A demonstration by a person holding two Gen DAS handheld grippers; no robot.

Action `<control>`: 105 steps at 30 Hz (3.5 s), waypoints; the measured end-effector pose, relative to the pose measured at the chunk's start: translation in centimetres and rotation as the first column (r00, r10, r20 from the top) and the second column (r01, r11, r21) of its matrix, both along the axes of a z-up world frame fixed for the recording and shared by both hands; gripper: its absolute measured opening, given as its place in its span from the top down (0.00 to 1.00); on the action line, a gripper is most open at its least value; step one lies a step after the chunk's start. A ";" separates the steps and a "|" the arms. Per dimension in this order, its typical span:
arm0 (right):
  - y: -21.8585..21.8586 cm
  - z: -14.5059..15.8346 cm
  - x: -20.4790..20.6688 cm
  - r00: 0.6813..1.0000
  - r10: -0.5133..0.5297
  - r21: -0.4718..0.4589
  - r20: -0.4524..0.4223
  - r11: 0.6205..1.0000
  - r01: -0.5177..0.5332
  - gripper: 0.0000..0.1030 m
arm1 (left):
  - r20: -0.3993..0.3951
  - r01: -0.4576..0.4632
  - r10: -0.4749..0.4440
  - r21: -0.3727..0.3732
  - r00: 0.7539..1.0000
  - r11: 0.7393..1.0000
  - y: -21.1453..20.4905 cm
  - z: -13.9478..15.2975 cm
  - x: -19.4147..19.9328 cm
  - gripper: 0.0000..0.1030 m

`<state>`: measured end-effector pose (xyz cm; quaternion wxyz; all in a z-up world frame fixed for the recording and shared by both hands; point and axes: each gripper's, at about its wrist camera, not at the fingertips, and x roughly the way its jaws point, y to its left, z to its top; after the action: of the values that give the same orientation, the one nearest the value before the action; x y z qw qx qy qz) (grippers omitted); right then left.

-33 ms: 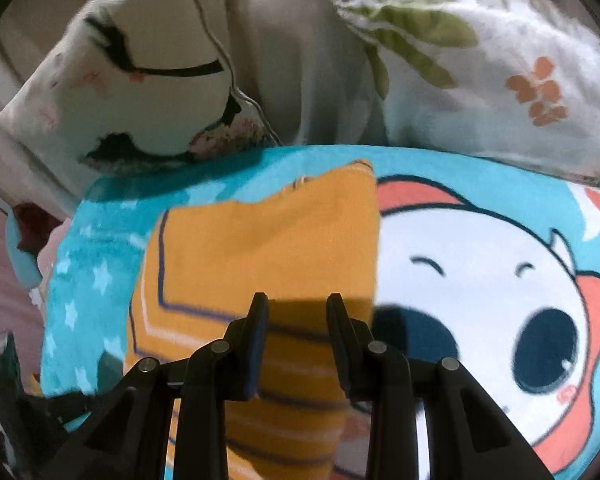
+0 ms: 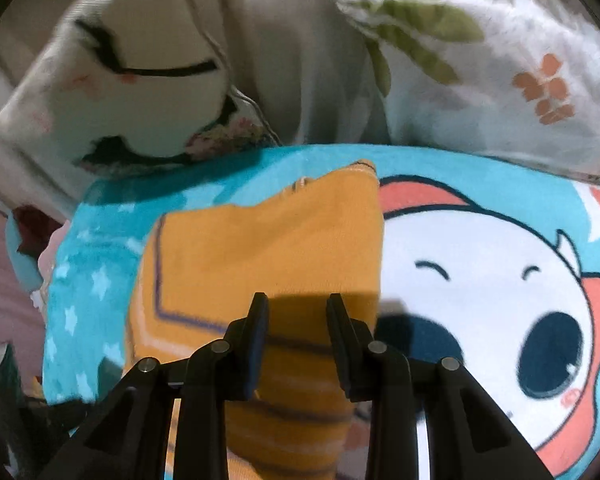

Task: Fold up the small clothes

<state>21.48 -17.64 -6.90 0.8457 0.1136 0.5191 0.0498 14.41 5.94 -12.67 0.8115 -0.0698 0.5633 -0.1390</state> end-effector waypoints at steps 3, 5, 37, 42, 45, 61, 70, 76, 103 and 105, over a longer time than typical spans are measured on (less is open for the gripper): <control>0.1 -2.6 2.3 0.998 -0.007 -0.025 -0.063 1.000 0.006 0.68 | 0.005 0.003 -0.003 0.009 1.000 1.000 -0.1 0.1 0.0 0.83; 0.3 -2.9 2.9 0.997 0.010 -0.051 -0.076 0.999 -0.014 0.68 | 0.006 0.002 -0.002 0.015 1.000 1.000 -0.1 0.0 0.0 0.81; 2.3 -3.3 -13.6 0.997 0.036 0.022 -0.072 0.999 -0.035 0.67 | 0.003 0.008 -0.007 -0.067 1.000 0.998 1.5 -0.2 -0.7 0.75; -1.7 -1.4 -12.8 0.997 -0.072 0.136 -0.018 0.988 0.073 0.51 | 0.059 -0.034 0.041 -0.120 0.997 0.992 3.6 1.6 -1.4 0.75; -3.7 -2.0 -11.6 0.992 -0.119 0.194 -0.039 0.973 0.124 0.50 | 0.055 -0.068 0.074 -0.111 0.996 0.991 4.5 1.6 -1.2 0.75; -5.4 -9.1 -3.9 0.994 -0.030 0.633 -0.104 0.769 0.090 0.26 | -0.027 -0.021 0.014 -0.266 1.000 0.964 3.9 -1.0 1.1 0.34; -5.2 -9.1 -3.0 0.983 -0.102 0.667 -0.151 0.724 0.177 0.49 | -0.113 -0.094 0.060 -0.326 0.992 0.941 2.3 -1.5 1.9 0.75; -5.2 -6.2 -3.2 0.991 -0.088 0.674 -0.098 0.727 0.131 0.64 | -0.034 -0.074 0.068 -0.215 0.997 0.974 -0.2 1.8 1.1 0.88; -16.0 -3.6 -7.7 0.979 -0.196 0.658 -0.057 0.730 0.184 0.65 | -0.034 0.026 -0.034 -0.223 0.999 0.974 -12.1 3.7 -1.7 0.88; -17.0 -3.9 -7.9 0.979 -0.196 0.662 -0.063 0.726 0.188 0.65 | -0.033 0.025 -0.033 -0.212 0.999 0.977 -12.6 3.7 -1.8 0.88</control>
<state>13.57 -34.62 -10.82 0.7532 0.4597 0.4480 0.1440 12.60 -6.69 -8.97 0.7869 -0.1501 0.5611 -0.2085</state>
